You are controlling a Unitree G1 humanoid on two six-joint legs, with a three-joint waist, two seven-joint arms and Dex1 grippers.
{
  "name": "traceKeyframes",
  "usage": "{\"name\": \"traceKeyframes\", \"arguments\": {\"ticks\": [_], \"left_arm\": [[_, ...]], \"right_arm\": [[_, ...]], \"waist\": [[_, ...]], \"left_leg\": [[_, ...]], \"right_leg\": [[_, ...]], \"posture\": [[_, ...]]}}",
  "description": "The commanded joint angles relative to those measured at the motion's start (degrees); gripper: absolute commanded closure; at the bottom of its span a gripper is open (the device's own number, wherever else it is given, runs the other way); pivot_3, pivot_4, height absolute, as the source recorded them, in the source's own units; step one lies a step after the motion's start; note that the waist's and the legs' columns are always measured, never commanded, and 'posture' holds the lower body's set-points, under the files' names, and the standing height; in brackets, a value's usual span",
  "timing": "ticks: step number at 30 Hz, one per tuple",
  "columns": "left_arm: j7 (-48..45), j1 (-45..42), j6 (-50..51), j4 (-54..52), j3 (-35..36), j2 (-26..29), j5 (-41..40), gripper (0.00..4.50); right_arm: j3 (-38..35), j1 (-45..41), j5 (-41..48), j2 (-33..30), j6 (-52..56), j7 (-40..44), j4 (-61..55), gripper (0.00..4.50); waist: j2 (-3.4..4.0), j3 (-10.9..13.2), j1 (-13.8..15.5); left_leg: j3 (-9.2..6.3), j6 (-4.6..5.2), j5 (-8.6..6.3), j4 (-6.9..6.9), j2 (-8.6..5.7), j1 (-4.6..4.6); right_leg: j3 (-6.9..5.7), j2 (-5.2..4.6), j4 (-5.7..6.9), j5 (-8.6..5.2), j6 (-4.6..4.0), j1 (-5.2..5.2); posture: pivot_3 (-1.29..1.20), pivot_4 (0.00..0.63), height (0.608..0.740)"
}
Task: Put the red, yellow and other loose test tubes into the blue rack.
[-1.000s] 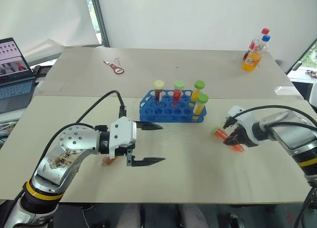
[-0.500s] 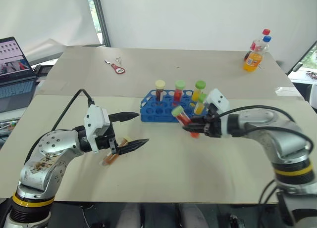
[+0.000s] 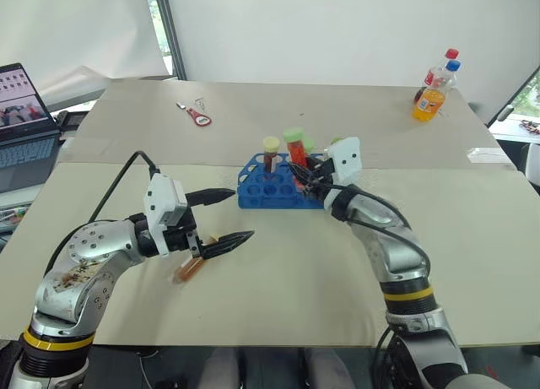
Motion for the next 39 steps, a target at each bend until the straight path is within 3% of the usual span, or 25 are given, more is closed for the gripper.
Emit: {"name": "traceKeyframes", "arguments": {"ticks": [1, 13, 24, 31, 33, 39], "left_arm": [[0.28, -1.44, -0.45, -2.01, -0.01, -0.29, -0.88, 0.00], [1.33, -2.60, -0.02, -1.72, -0.93, -1.55, -0.93, 0.00], [5.52, -4.48, 2.07, -2.32, -1.22, -4.48, -2.19, 0.00], [6.43, -5.45, 2.79, -2.45, -1.68, -4.68, -2.59, 0.00], [6.61, -5.62, 2.83, -2.38, -1.76, -4.60, -2.71, 0.00], [7.96, -6.66, 4.93, -2.53, -2.44, -3.27, -1.98, 0.00]], "right_arm": [[0.04, 0.38, -2.23, 1.19, -4.78, -2.66, 1.16, 3.54], [0.27, 2.94, -4.93, 5.92, -12.81, -7.37, 6.72, 3.54], [-4.99, 3.86, -0.74, 13.74, -21.24, -11.93, 13.24, 3.54], [-3.42, 5.37, -1.91, 14.77, -26.91, -10.54, 14.54, 3.54], [-3.24, 5.75, -1.60, 14.86, -26.77, -10.48, 14.32, 2.49], [-0.34, 9.58, -4.03, 11.95, -23.09, -9.31, 7.88, 0.45]], "waist": [[0.00, 0.00, -0.05], [0.01, -0.01, -0.25], [0.01, -0.01, -0.60], [0.02, -0.01, -0.88], [0.02, -0.01, -0.99], [0.02, -0.01, -1.42]], "left_leg": [[0.00, 0.00, 0.00, 0.00, 0.00, 0.00], [-0.02, -0.01, 0.01, -0.03, 0.01, 0.07], [-0.20, -0.02, 0.01, -0.05, 0.03, 0.11], [-0.34, -0.06, 0.03, -0.05, 0.02, 0.13], [-0.37, -0.06, 0.03, -0.08, 0.02, 0.12], [-0.41, -0.07, 0.03, -0.11, 0.02, 0.10]], "right_leg": [[0.00, 0.00, 0.00, 0.00, 0.00, 0.00], [0.01, 0.01, 0.02, 0.00, -0.01, 0.03], [0.02, 0.00, 0.07, 0.01, -0.02, 0.06], [0.02, 0.00, 0.07, 0.01, -0.03, 0.07], [0.02, 0.00, 0.08, 0.01, -0.03, 0.06], [0.02, -0.01, 0.08, 0.01, -0.03, 0.04]], "posture": [[0.00, 0.150, 0.733], [0.00, 0.150, 0.733], [0.00, 0.150, 0.733], [0.00, 0.150, 0.733], [0.00, 0.150, 0.733], [0.00, 0.150, 0.733]]}}
